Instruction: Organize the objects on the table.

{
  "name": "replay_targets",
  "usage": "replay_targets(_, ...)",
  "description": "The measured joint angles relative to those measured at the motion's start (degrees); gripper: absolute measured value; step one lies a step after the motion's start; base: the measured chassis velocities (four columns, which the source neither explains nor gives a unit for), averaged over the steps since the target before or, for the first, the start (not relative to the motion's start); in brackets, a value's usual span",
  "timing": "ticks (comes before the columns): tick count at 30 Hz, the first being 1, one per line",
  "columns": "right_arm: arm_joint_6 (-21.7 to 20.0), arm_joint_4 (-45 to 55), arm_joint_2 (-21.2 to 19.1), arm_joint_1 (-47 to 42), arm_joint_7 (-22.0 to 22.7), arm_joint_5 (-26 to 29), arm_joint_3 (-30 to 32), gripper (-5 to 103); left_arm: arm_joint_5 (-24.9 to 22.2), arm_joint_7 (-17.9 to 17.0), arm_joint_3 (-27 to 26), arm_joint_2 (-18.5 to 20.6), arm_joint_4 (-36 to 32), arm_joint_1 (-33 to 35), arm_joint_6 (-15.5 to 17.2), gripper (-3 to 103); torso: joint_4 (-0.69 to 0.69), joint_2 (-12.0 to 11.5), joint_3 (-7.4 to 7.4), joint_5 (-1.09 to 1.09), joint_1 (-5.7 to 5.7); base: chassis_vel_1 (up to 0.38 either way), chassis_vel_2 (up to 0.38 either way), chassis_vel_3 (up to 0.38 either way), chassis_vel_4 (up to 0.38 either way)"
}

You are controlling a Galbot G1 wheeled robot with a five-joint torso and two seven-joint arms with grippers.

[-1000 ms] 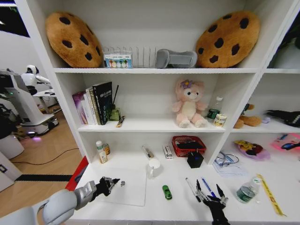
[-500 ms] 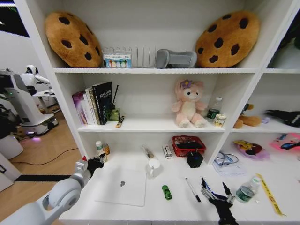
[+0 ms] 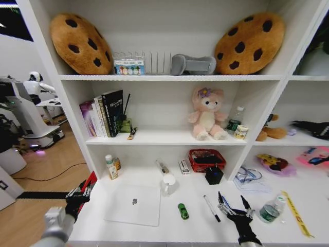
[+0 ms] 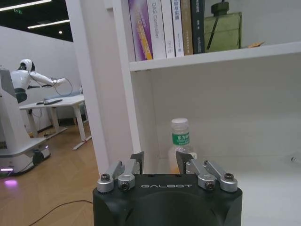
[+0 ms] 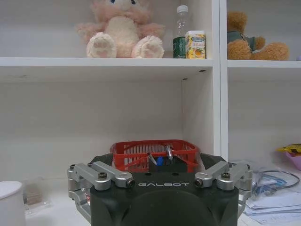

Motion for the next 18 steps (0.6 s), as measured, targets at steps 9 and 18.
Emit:
replay_targets(9, 0.9, 0.0, -0.3, -0.4, -2.5, -0.3, -0.6, 100, 6.1, 3.6, -0.8, -6.3, -3.3, 3.5, -2.7, 73, 0.02, 0.0, 0.0, -0.01, 0.0, 0.0, 0.0, 0.0, 0.0)
replay_targets(18, 4.3, -0.3, 0.0, -1.3, -6.9, 0.2, -1.3, 100, 6.9, 3.4, 0.0, -7.2, -3.9, 3.6, -2.8, 97, 0.02, 0.0, 0.01, -0.03, 0.01, 0.0, 0.0, 0.0, 0.0)
